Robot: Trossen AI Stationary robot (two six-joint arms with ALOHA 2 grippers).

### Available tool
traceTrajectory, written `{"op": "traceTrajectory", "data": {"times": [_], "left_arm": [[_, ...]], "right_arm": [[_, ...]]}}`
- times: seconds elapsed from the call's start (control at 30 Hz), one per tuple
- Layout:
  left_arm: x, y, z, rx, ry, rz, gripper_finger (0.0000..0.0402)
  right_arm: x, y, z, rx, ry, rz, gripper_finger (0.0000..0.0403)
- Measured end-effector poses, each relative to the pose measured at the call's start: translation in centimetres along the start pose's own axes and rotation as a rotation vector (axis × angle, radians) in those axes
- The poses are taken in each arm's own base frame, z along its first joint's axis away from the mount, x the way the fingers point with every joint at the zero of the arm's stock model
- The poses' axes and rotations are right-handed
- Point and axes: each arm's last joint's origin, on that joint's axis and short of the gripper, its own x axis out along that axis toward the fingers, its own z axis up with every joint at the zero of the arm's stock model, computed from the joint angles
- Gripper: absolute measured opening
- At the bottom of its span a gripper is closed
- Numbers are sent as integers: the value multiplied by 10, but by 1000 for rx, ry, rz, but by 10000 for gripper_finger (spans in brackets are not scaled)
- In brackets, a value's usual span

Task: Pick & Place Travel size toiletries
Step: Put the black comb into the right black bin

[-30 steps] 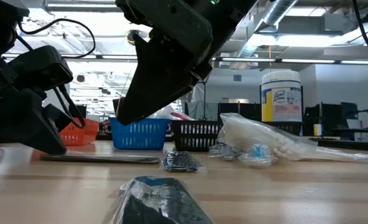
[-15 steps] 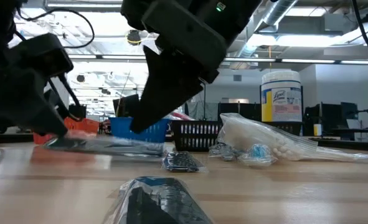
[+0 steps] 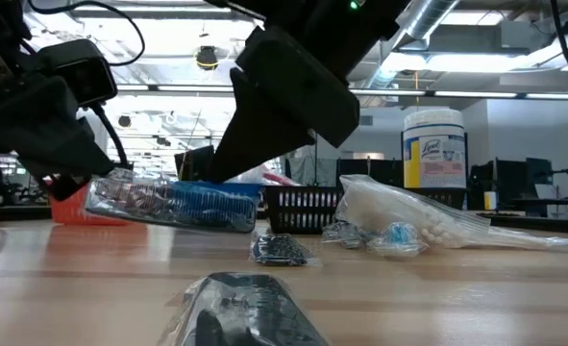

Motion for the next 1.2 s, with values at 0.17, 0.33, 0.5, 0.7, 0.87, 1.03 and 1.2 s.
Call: {"op": "traceTrajectory", "data": {"times": [0.17, 0.33, 0.5, 0.7, 0.87, 1.03, 1.2], "left_arm": [[0, 0, 0, 77, 6, 3, 0], [0, 0, -2, 120, 38, -17, 0], [0, 4, -7, 140, 106, -4, 0], [0, 4, -7, 148, 109, -3, 0], [0, 4, -7, 148, 106, 1, 0], [0, 4, -7, 148, 105, 1, 0], [0, 4, -6, 147, 100, 4, 0]], "right_arm": [[4, -3, -1, 63, 23, 79, 196], [13, -15, -1, 93, 43, 144, 211], [15, -23, 5, 129, 3, 142, 227], [17, -26, 8, 150, -17, 290, 234], [27, -43, 6, 207, 17, 317, 234], [32, -50, 5, 215, 27, 313, 234], [34, -54, 4, 208, 27, 313, 234]]}}
